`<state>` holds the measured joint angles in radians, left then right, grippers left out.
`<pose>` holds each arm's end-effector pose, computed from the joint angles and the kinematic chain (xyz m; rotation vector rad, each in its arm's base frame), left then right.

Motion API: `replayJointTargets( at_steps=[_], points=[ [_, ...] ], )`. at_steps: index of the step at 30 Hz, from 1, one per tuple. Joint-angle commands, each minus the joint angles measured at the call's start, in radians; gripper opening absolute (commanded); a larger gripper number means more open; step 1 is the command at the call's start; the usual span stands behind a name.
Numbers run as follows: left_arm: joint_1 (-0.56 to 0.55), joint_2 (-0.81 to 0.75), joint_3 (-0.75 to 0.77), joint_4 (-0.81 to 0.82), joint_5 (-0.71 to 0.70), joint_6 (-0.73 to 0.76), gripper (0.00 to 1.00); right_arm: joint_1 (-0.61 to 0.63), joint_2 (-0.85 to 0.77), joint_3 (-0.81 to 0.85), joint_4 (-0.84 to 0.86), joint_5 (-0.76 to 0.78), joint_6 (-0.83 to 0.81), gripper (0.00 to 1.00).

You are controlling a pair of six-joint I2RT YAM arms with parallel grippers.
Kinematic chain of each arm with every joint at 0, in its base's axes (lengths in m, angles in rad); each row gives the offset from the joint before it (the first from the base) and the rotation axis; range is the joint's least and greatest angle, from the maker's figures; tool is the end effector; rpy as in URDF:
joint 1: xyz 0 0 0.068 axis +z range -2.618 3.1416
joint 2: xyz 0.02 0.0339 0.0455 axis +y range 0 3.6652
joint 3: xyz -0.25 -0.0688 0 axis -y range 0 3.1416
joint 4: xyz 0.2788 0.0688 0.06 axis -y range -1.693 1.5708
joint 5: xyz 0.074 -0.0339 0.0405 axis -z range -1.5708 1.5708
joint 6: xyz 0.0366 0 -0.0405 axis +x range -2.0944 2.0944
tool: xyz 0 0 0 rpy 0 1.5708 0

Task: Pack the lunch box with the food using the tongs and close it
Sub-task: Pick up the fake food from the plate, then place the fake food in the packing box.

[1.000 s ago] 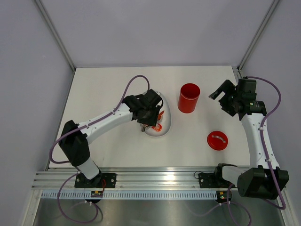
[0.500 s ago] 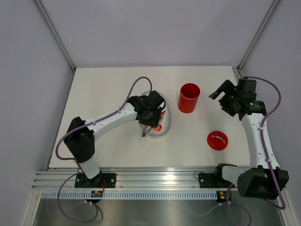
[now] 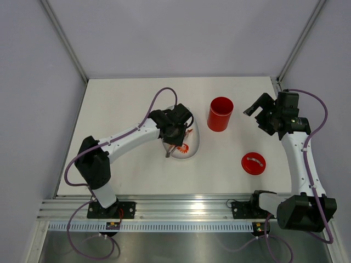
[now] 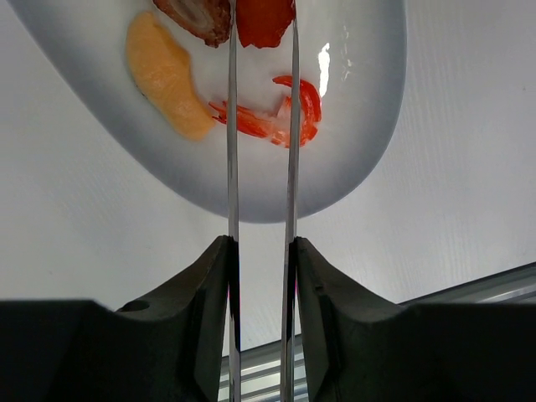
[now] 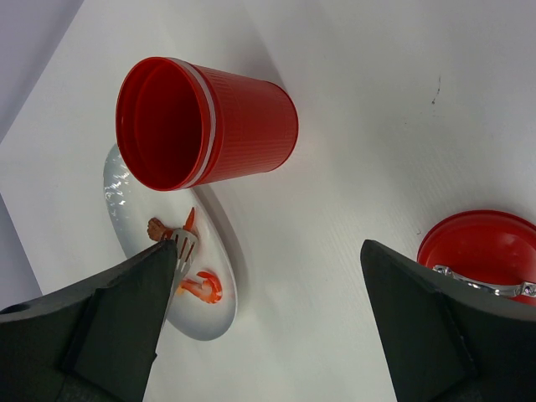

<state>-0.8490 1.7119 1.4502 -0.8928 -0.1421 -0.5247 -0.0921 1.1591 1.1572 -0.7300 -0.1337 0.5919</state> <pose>0.2580 -0.2852 0.2460 0.3992 2.6940 -0.2148 0.2802 -0.0210 0.3284 0.7154 2.2169 0.4078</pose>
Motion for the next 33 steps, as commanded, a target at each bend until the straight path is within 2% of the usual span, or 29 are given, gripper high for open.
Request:
replayJointTargets(
  at_steps=[1,13,23,24,33],
  points=[
    [-0.002,-0.055,0.061,-0.009,-0.036,0.002,0.26,0.008,-0.01,0.001,0.018,-0.009,0.008,0.99],
    [-0.001,-0.11,0.131,-0.074,-0.099,0.015,0.23,0.008,-0.009,0.002,0.026,-0.012,0.008,1.0],
    [-0.001,-0.063,0.441,-0.074,-0.059,0.098,0.23,0.008,-0.018,0.009,0.02,-0.006,0.009,0.99],
    [-0.001,-0.008,0.543,-0.06,-0.021,0.113,0.23,0.008,-0.022,0.007,0.02,-0.006,0.012,1.0],
    [-0.002,0.144,0.703,-0.005,0.136,0.109,0.23,0.008,-0.03,0.022,-0.002,0.009,0.005,0.99]
  ],
)
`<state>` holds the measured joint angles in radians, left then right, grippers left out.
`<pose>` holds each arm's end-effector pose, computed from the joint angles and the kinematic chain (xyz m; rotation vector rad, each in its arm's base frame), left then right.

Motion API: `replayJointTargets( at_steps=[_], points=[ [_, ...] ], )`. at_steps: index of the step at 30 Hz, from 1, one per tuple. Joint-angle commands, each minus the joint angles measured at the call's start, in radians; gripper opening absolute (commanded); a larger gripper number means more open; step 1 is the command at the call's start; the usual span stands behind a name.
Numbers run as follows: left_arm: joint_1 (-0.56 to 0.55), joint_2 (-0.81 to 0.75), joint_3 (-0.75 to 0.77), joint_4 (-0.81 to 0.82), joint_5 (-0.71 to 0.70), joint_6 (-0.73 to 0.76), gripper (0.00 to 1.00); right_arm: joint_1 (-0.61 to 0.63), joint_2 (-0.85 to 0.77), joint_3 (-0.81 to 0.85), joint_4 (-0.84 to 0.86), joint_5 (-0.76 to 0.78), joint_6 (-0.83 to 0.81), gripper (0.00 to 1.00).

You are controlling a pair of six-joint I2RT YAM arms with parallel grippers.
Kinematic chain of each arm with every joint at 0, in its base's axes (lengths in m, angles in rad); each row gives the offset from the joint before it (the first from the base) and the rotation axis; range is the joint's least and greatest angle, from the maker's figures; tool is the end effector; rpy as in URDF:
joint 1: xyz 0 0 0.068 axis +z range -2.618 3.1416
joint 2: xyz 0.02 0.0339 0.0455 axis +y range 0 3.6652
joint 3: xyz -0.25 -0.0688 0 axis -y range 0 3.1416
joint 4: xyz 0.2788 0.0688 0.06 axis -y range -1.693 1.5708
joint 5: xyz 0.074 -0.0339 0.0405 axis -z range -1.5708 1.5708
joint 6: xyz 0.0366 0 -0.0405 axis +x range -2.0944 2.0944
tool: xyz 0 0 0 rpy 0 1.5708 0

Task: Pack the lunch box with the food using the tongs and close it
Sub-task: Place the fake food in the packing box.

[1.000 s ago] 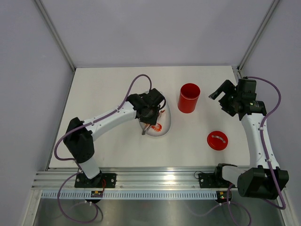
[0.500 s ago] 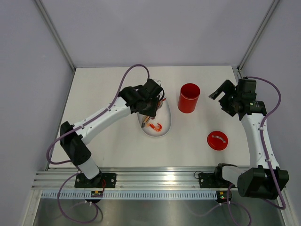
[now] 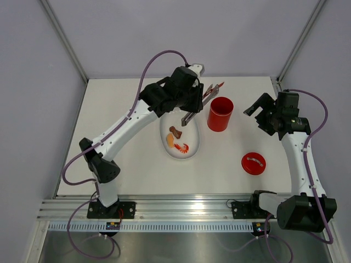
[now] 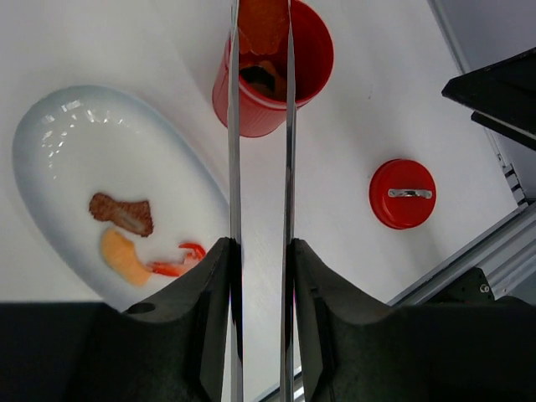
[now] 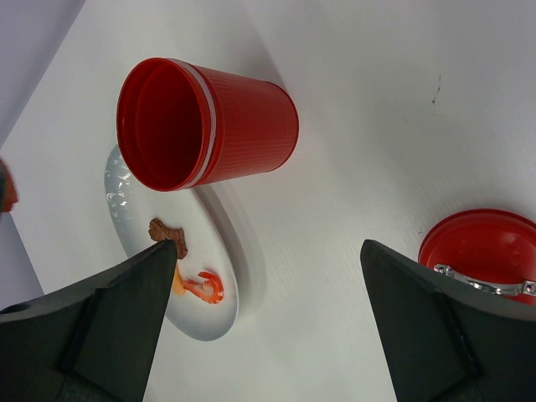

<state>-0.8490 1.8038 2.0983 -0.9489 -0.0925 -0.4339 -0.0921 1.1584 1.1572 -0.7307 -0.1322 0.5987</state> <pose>0.2766 -0.3091 0.4279 0.4205 2.2506 -0.5906 0.2800 -0.0210 0.3285 0.7238 2.2147 0.4095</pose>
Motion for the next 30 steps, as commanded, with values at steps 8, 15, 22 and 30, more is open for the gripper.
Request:
replayJointTargets(
  at_steps=[8,15,22,30],
  points=[
    [-0.004,0.134,0.062,0.11,0.183,0.003,0.23,0.008,-0.037,0.024,-0.016,0.019,-0.005,1.0],
    [-0.004,0.17,0.065,0.121,0.194,-0.008,0.43,0.008,-0.039,0.033,-0.024,0.025,-0.011,1.0],
    [-0.005,0.169,0.066,0.118,0.188,-0.005,0.49,0.008,-0.039,0.027,-0.021,0.02,-0.01,1.0],
    [-0.007,0.108,0.046,0.127,0.163,0.006,0.25,0.008,-0.042,0.026,-0.021,0.02,-0.008,0.99]
  ],
)
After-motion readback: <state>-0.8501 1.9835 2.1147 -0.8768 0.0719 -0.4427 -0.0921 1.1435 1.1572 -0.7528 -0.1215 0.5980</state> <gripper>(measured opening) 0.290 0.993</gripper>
